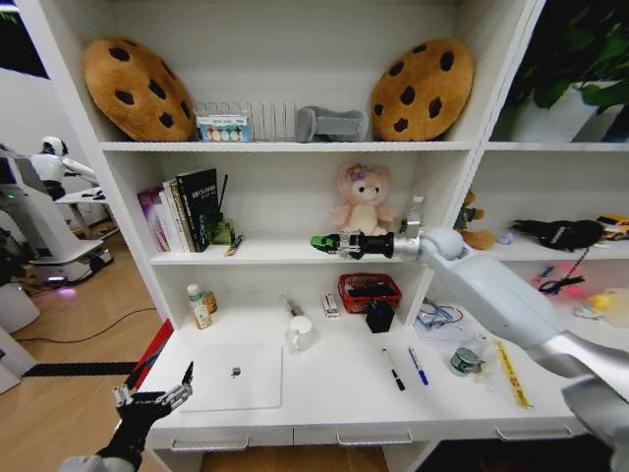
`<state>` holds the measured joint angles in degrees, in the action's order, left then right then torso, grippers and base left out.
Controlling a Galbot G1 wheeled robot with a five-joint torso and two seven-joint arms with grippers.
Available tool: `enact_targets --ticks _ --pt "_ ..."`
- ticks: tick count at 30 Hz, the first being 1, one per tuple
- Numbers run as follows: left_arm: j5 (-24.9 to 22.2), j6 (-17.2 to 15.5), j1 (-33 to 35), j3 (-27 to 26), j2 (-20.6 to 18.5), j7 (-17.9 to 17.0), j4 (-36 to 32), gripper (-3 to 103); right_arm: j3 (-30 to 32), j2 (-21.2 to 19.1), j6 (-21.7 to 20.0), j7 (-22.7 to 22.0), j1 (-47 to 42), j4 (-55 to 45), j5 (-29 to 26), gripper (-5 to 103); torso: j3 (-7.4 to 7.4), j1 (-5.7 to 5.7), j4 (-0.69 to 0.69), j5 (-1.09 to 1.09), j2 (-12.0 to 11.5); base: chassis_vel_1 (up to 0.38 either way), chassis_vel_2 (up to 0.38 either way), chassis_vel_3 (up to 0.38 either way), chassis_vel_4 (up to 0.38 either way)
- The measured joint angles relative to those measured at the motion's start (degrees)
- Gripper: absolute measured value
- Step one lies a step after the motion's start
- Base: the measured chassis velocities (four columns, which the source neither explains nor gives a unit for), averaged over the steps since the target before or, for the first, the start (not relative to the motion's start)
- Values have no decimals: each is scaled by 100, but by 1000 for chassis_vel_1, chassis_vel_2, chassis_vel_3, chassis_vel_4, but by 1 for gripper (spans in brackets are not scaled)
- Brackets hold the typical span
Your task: Organize the objects on the table.
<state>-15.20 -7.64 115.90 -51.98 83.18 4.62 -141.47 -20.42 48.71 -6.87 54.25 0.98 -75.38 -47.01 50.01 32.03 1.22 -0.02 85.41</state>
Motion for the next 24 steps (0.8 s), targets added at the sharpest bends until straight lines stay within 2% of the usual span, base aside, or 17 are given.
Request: enact_targets --ticks 4,6,7,9,24 --pt "0 0 0 0 0 0 0 100 -194 238 -125 -309 201 308 147 36 0 0 1 2 0 0 0 0 0" --pt "0 0 0 0 0 0 0 100 -258 378 -665 -859 390 403 402 36 0 1 2 1 0 0 0 0 0" --pt "0 0 0 0 0 0 0 100 -258 378 -665 -859 390 403 402 36 0 1 2 1 0 0 0 0 0" --pt "0 0 0 0 0 0 0 100 -362 457 -965 -1110 534 446 255 36 0 0 3 2 0 0 0 0 0" --pt "0 0 0 0 0 0 0 100 -844 854 -1272 -1272 824 871 -2 36 -1 0 1 2 0 0 0 0 0"
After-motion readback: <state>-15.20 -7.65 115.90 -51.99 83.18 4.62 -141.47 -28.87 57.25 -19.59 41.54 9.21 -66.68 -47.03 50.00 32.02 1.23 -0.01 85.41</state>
